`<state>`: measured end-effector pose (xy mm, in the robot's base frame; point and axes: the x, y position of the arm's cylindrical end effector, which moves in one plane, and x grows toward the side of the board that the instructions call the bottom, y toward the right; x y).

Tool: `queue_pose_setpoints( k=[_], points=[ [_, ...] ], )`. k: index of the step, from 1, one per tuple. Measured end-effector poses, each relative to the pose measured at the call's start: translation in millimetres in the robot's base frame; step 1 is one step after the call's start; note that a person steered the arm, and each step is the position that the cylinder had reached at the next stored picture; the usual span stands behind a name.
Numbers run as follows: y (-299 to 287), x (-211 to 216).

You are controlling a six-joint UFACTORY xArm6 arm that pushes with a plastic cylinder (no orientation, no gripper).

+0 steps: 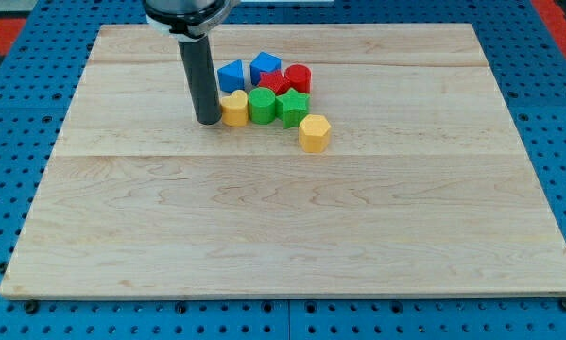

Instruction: Place the hexagon into the group of blocks

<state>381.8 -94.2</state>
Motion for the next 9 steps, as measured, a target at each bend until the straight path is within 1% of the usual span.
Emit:
queue_pose_setpoints(
  k=[2, 3, 4, 5, 6, 7, 8, 9],
  points=[
    [23, -12],
    [10, -21],
    [-1, 15],
    [65, 52],
    [105, 52],
    [139, 76],
    [145, 64],
    [111, 63]
  ],
)
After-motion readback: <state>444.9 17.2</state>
